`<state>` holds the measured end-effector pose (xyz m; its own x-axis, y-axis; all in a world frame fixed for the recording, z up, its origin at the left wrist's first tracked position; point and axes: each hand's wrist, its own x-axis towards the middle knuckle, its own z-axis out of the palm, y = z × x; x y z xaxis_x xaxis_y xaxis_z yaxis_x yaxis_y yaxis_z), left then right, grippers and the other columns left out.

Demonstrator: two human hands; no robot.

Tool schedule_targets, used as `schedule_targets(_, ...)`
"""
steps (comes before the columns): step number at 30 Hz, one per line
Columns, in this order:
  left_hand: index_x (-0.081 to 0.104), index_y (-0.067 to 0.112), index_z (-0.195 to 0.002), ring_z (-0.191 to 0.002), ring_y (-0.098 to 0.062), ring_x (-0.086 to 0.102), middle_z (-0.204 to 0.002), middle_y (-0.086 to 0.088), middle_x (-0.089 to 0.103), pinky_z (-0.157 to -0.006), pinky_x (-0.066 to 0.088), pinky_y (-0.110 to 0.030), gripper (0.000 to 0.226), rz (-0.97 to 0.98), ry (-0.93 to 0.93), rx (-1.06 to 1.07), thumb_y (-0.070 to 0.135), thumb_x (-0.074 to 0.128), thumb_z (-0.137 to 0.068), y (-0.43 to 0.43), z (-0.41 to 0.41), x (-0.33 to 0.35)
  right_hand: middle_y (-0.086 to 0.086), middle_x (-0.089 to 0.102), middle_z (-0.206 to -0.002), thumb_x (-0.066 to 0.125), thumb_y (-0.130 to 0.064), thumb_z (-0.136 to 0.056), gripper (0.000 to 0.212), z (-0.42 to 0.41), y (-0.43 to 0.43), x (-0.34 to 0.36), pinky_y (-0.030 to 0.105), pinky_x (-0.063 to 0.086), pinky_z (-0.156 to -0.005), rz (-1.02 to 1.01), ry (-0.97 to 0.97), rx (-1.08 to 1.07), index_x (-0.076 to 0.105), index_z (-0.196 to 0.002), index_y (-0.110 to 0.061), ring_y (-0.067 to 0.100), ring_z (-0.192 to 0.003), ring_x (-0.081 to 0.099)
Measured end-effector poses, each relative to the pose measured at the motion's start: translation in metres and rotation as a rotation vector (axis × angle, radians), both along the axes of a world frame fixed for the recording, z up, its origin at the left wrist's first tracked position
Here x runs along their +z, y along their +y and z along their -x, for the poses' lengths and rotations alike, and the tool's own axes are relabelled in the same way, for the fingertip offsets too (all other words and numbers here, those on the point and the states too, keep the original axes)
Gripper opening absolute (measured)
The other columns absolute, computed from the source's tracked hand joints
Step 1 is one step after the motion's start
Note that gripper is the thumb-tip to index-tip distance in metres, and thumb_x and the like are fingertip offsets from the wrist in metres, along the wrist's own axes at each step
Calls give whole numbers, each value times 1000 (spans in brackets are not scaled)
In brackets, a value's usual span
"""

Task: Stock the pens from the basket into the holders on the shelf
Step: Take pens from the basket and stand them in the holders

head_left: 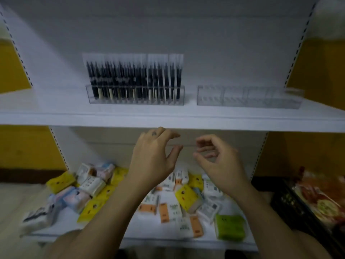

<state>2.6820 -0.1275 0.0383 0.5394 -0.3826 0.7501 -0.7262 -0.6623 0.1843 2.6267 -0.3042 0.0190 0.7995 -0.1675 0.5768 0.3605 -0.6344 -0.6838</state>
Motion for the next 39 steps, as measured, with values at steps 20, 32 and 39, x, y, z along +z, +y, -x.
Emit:
schedule_targets(20, 55, 23, -128, -119, -22, 53, -129, -1, 59, -98, 42, -34, 44, -471, 968, 98, 45, 57, -90, -6, 32, -290, 7, 59, -127, 69, -23, -85, 45, 32, 3, -286, 22, 42, -87, 187, 908, 34, 57, -128, -14, 23, -114, 57)
schedule_targets(32, 63, 13, -112, -87, -20, 60, -102, -7, 66, -76, 51, -30, 23, -558, 1536, 73, 23, 52, -95, -1, 54, -418, 2, 58, -96, 64, -17, -87, 9, 52, 5, -387, 38, 49, -80, 150, 1315, 199, 59, -90, -23, 23, -92, 58)
schedule_targets(39, 60, 4, -124, -118, -30, 56, -128, -14, 60, -97, 45, -35, 35, -625, 1821, 164, 21, 52, -95, -23, 69, -474, 8, 59, -119, 56, -23, -94, 36, 58, -2, -414, 31, 47, -84, 177, 1464, 172, 56, -128, -12, 23, -102, 57)
